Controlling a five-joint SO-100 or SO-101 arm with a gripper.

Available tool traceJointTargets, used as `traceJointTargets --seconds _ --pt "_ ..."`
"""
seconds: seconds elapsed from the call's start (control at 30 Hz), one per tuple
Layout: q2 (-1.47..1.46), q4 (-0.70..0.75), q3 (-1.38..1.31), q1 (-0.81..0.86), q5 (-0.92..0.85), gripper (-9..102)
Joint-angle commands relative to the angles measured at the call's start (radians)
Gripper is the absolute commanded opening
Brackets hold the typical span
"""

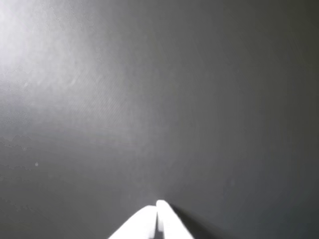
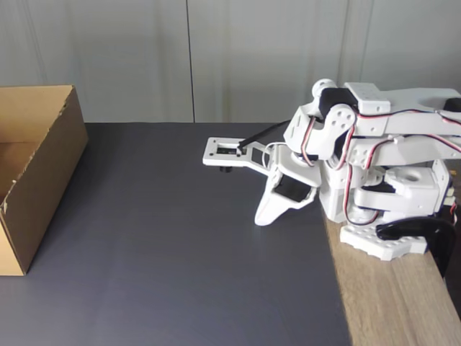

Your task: Grasp a ball and put it in the box.

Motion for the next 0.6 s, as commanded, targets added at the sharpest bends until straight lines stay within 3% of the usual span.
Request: traceJointTargets --seconds 0.0,0.57 --pt "-0.008 0.029 0.0 -0.006 -0.009 0" --pt "-0.008 0.034 0.0 -0.012 -0.003 0"
